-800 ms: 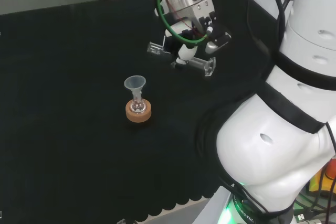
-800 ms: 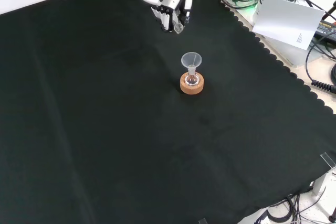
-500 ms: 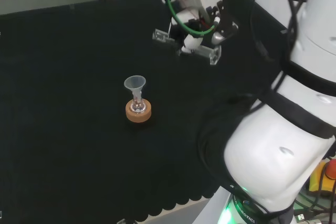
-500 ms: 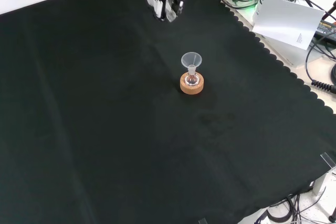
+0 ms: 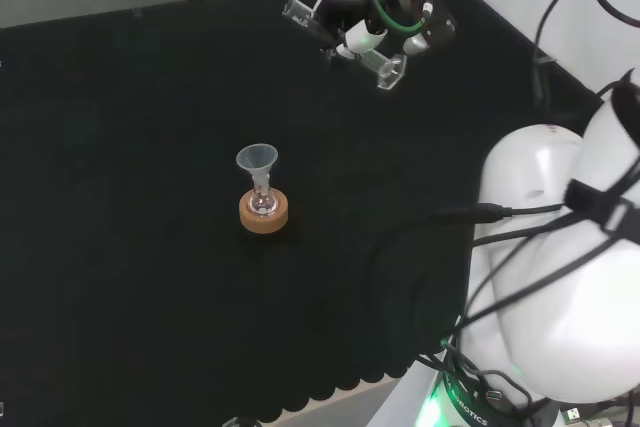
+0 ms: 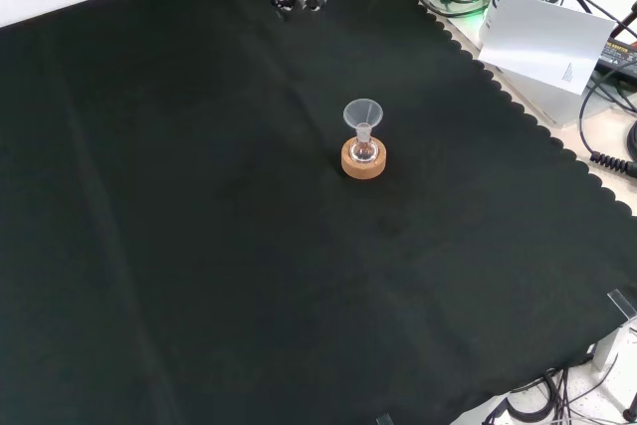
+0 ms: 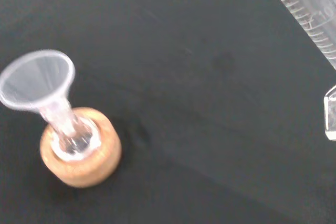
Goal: Put the graduated cylinder back on the table.
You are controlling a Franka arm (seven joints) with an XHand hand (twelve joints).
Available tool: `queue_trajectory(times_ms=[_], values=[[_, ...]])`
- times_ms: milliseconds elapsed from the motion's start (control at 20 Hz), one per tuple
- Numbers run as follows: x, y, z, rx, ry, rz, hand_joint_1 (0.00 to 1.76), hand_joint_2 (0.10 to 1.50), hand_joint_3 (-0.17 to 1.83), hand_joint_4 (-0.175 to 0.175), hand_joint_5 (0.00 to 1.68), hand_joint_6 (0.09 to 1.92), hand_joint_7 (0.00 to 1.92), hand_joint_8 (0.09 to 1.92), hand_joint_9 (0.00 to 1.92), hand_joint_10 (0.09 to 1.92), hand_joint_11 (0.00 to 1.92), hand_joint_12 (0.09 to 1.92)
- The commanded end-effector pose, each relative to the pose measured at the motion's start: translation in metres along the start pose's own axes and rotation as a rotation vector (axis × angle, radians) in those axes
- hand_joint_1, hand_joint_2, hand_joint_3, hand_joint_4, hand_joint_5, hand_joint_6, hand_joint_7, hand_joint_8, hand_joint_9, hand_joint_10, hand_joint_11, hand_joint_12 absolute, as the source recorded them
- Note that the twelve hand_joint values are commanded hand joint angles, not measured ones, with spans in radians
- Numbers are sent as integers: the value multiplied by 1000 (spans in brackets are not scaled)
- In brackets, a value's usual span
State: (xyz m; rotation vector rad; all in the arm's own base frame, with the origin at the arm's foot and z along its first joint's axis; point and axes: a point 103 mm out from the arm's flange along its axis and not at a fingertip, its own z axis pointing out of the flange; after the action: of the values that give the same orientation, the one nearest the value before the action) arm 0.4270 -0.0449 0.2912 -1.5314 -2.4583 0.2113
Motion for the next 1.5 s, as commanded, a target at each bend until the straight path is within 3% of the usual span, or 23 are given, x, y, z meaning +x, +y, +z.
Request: queue_trajectory(times_ms=[50,450,800,1500], values=[[5,89,114,-43,278,-131,1134,1140,-5,-143,952,1063,1219,362,1453,87,1354,683],[4,114,115,-160,319,-166,1134,1139,-6,-143,954,1061,1215,359,1452,87,1355,684],[-6,134,115,-268,360,-168,1133,1140,-5,-141,953,1061,1206,355,1444,87,1353,685],[-16,177,138,-390,491,-176,1131,1142,-4,-139,947,1068,1184,347,1428,87,1338,685]])
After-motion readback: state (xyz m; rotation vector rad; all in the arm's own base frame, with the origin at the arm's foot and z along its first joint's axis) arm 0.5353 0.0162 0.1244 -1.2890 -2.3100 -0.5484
